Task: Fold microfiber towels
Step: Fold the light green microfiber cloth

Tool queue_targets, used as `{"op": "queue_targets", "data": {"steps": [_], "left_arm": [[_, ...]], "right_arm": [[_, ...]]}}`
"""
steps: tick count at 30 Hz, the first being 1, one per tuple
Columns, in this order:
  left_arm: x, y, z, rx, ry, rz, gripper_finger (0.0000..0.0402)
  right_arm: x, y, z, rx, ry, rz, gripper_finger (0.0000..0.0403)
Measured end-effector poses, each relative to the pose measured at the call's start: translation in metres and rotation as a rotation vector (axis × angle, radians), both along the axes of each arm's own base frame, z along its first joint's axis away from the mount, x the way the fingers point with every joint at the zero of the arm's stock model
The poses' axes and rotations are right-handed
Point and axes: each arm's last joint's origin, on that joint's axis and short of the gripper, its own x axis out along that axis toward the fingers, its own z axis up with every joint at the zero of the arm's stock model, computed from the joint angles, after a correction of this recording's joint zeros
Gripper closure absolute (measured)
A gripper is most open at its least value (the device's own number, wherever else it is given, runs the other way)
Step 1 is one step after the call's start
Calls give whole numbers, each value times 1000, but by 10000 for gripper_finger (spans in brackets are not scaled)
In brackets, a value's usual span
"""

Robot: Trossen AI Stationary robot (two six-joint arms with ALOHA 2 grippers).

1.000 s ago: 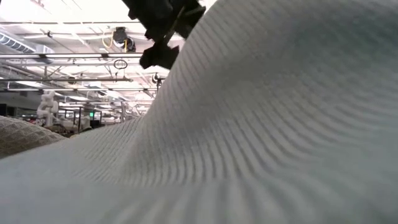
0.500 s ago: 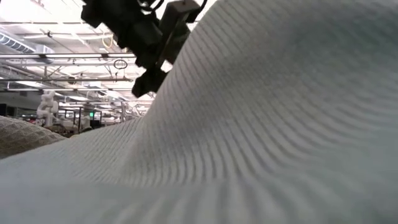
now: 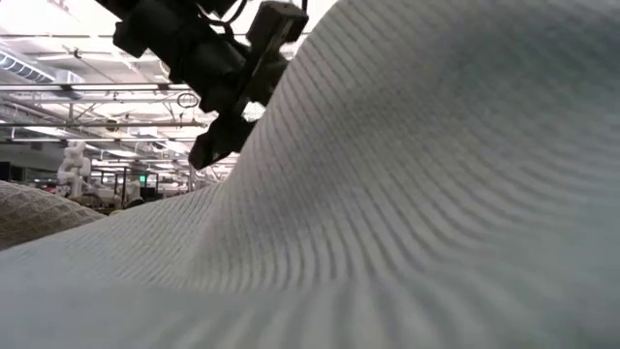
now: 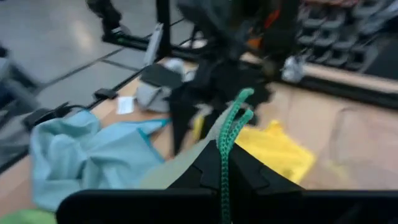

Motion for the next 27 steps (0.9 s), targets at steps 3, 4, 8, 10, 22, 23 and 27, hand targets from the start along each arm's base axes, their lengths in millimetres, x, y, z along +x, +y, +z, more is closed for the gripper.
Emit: {"op": "queue_targets", "data": {"steps": [3, 4, 8, 10, 22, 23, 27], "left_arm": [[1, -10, 4, 32, -57, 5, 196], [0, -12, 5, 52, -68, 20, 184], [2, -10, 8, 125, -118, 140, 141], [3, -4, 8, 152, -122, 181, 129], [33, 36, -15, 169, -231, 108, 156], [34, 37, -14, 171, -245, 101, 164], [35, 40, -10, 193, -278, 89, 204]], "right_arm": [[-9, 0, 6, -39, 0, -22, 401], [-11, 1, 8, -50, -15, -19, 401], [-18, 2, 14, -73, -35, -11, 401], [-20, 3, 16, -74, -33, -12, 401], [-24, 4, 17, -67, -20, -11, 401], [-24, 4, 17, -64, -19, -13, 401], [-24, 4, 16, -64, -17, -13, 401]]}}
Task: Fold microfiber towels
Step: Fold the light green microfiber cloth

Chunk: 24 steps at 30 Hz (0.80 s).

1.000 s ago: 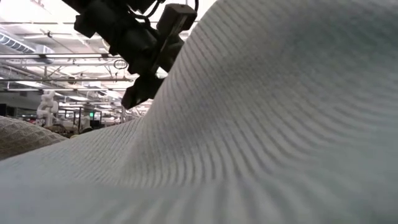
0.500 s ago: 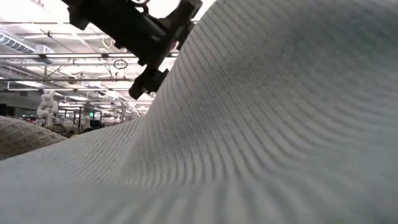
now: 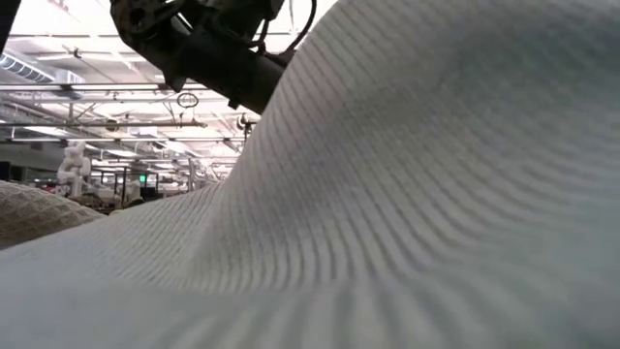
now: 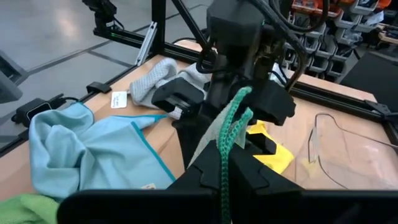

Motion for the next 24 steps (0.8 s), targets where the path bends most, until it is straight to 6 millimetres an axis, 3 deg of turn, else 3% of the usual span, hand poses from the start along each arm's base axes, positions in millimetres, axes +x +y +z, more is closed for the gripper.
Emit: {"op": "queue_targets", "data": {"steps": [8, 11, 16, 24], "left_arm": [[-5, -9, 27, 36, -95, -51, 339], [-9, -15, 47, 49, -178, -70, 389], [-20, -25, 84, 40, -306, -75, 393], [-24, -40, 184, -73, -605, -347, 394]], "right_arm": [[-11, 3, 5, 34, 27, -15, 401], [-20, 5, 10, 76, 32, -31, 401], [-38, 8, 28, 236, 7, -107, 401], [-53, 24, 91, 692, -24, -95, 401]]}}
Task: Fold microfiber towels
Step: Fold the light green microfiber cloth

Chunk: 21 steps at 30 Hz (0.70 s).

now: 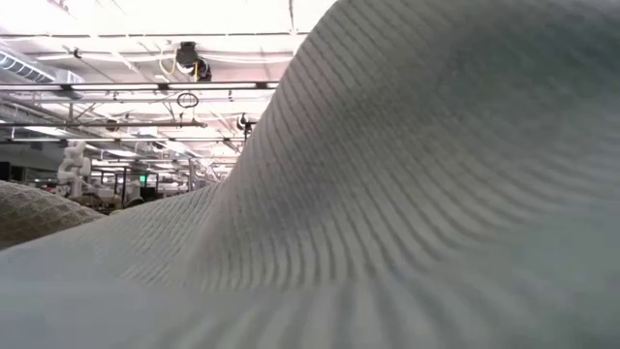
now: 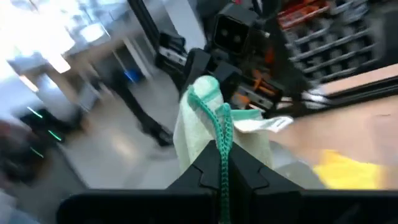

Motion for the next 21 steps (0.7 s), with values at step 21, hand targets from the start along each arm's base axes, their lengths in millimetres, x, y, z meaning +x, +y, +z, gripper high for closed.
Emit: {"op": "queue_targets", "data": {"steps": [21], "left_arm": [[21, 111, -92, 408, 620, 192, 382]], "right_arm": [[6, -24, -114, 17, 508, -550, 401]]}}
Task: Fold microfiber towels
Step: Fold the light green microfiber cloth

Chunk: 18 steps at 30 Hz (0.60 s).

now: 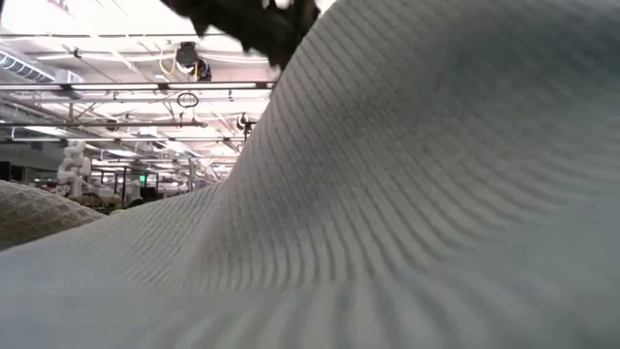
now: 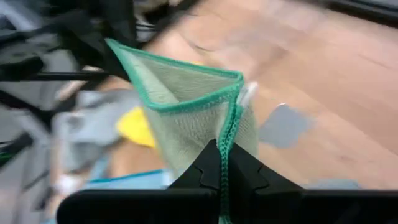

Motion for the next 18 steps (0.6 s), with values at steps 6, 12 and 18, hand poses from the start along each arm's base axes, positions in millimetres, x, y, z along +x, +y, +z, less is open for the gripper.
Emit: {"op": "queue_targets", "data": {"steps": [6, 12, 18], "left_arm": [[18, 13, -26, 9, -30, 21, 396], [21, 7, -33, -17, -17, 17, 384], [23, -18, -35, -10, 4, -9, 396]], "right_arm": [[-6, -11, -43, -1, -16, -21, 401], [-14, -20, -44, 30, -22, 45, 401], [-21, -22, -46, 14, 6, 144, 401]]}}
